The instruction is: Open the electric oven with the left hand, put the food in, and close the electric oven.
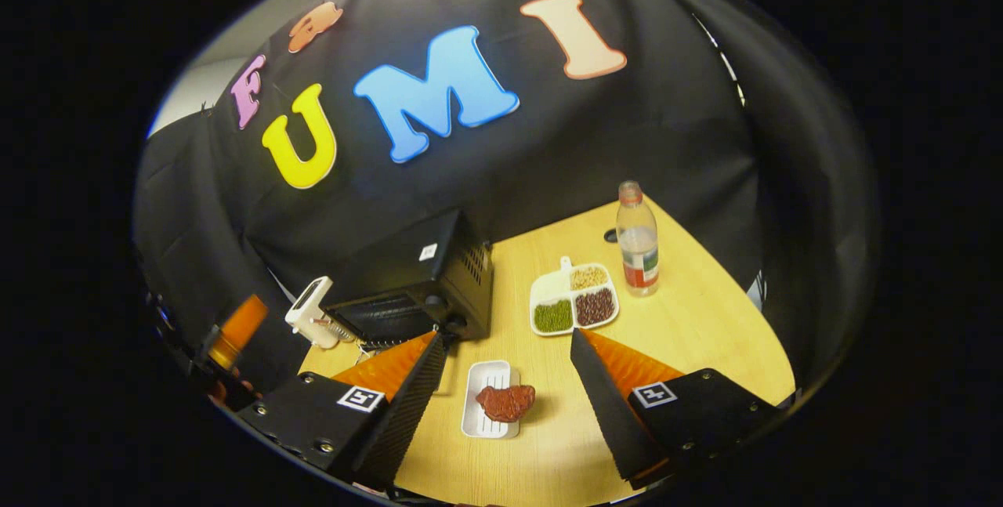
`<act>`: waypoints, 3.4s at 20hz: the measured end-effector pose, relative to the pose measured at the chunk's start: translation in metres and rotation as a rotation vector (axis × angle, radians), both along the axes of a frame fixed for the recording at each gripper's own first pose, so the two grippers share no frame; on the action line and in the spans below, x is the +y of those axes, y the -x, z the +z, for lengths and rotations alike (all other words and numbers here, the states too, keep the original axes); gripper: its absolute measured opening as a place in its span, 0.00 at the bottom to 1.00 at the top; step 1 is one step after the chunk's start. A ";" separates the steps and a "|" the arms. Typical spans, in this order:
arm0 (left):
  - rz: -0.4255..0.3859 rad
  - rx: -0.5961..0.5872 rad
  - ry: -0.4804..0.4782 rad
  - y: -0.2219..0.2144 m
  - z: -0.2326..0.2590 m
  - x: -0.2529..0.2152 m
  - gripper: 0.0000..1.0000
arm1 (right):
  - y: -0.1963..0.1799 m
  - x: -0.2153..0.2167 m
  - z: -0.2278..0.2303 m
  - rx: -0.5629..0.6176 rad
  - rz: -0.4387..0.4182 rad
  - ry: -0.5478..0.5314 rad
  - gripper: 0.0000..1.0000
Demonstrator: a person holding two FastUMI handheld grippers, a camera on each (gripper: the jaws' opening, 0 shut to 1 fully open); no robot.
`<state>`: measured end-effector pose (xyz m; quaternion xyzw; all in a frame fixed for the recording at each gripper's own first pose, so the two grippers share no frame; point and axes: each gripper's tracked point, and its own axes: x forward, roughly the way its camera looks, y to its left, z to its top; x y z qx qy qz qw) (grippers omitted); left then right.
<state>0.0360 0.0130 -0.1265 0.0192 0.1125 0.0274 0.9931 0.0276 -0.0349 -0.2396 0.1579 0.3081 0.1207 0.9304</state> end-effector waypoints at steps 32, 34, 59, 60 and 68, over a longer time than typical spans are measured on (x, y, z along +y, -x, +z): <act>0.105 0.021 -0.095 0.038 0.039 -0.021 0.94 | -0.003 0.062 -0.086 0.407 0.080 -0.688 0.07; 0.078 -0.001 -0.080 0.035 0.045 -0.017 0.95 | -0.001 0.070 -0.064 0.369 0.102 -0.692 0.07; -0.071 0.061 -0.053 0.073 0.027 0.142 0.96 | -0.091 0.307 -0.081 0.265 -0.096 -0.840 0.07; -0.071 0.064 -0.054 0.073 0.027 0.147 0.97 | -0.098 0.312 -0.090 0.267 -0.123 -0.843 0.07; 0.006 0.126 -0.034 0.084 0.009 0.188 0.97 | -0.170 0.301 -0.117 0.108 -0.417 -0.916 0.07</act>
